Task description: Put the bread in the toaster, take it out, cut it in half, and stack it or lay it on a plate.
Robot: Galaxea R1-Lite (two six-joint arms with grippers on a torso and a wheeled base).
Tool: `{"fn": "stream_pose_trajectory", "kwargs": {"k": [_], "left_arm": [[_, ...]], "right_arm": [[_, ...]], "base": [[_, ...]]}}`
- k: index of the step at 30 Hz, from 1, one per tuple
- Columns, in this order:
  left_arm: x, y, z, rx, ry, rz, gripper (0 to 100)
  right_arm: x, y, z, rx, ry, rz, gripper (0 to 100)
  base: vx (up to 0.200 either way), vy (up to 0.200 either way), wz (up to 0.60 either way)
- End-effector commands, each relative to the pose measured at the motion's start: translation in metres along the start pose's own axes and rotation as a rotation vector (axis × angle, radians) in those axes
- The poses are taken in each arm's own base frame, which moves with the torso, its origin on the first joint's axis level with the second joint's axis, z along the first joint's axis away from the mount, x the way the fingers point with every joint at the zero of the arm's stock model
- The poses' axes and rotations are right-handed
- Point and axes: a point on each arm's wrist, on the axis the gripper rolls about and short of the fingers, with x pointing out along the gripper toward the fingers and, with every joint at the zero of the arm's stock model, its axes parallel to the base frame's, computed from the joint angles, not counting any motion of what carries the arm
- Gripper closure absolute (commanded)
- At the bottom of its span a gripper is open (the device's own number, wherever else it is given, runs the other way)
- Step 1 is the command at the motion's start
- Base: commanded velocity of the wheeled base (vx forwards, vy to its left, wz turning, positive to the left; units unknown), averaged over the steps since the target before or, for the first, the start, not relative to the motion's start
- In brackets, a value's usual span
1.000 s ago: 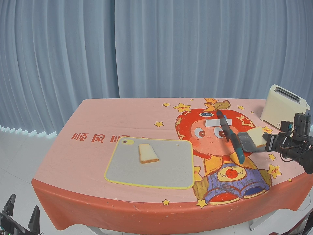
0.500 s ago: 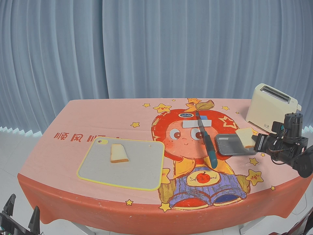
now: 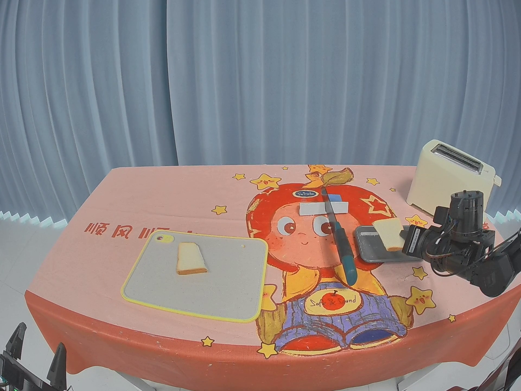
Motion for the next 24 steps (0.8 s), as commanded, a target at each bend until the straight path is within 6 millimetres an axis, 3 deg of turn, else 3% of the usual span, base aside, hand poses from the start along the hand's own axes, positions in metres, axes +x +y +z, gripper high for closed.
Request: {"fn": "stream_pose_trajectory", "kwargs": {"k": [1, 21, 22, 24], "left_arm": [[0.001, 0.000, -0.005, 0.000, 0.020, 0.000, 0], [0.001, 0.000, -0.005, 0.000, 0.020, 0.000, 0], [0.001, 0.000, -0.005, 0.000, 0.020, 0.000, 0], [0.001, 0.000, -0.005, -0.001, 0.018, 0.000, 0]], "right_arm": [[0.008, 0.001, -0.006, -0.006, 0.026, -0.008, 100], [0.018, -0.001, -0.010, -0.004, 0.030, -0.067, 100], [0.018, 0.000, -0.011, -0.005, 0.031, -0.065, 0], [0.018, 0.000, -0.010, -0.004, 0.027, -0.062, 0]], "base": [[0.000, 0.000, 0.00], [0.000, 0.000, 0.00], [0.000, 0.000, 0.00], [0.000, 0.000, 0.00]]}}
